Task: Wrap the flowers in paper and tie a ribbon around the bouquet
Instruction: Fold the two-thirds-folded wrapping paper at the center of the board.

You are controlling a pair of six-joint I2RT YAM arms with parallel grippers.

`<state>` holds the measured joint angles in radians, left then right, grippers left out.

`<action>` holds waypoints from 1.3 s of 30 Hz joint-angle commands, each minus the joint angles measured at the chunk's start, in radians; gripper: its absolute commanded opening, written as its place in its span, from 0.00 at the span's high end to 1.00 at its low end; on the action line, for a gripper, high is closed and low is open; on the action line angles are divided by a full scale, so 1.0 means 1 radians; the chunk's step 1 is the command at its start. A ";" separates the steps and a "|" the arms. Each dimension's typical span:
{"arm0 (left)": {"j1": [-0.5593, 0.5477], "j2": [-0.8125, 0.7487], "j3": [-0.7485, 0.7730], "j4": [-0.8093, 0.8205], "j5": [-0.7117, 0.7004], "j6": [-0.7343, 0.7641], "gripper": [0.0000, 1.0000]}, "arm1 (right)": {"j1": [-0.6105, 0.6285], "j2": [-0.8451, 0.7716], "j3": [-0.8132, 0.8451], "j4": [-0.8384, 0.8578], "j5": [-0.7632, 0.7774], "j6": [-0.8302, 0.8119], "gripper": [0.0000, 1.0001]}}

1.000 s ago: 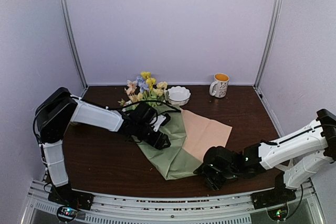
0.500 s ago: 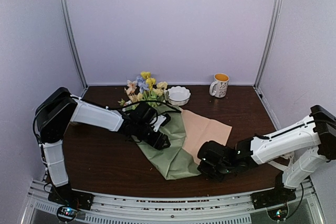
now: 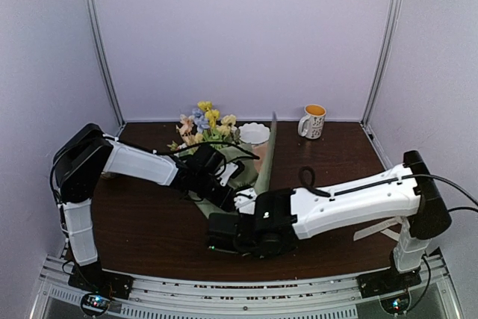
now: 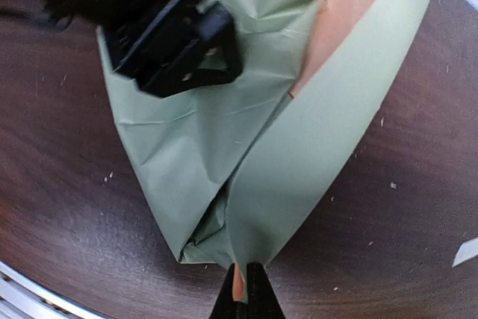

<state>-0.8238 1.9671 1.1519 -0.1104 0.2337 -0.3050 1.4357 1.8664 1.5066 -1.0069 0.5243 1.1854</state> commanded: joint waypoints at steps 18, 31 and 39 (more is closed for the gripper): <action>0.074 -0.088 -0.017 -0.048 0.166 0.059 0.27 | 0.117 0.375 0.251 -0.022 0.023 -0.942 1.00; 0.270 -0.126 0.072 -0.150 0.191 0.098 0.26 | 0.117 0.374 0.194 0.007 -0.017 -0.944 1.00; 0.298 0.036 0.270 -0.219 0.086 0.081 0.26 | 0.121 0.377 0.211 -0.022 -0.020 -0.964 1.00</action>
<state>-0.5430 1.9339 1.3460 -0.2913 0.3775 -0.2184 1.5417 2.2410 1.7157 -1.0168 0.5312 0.2337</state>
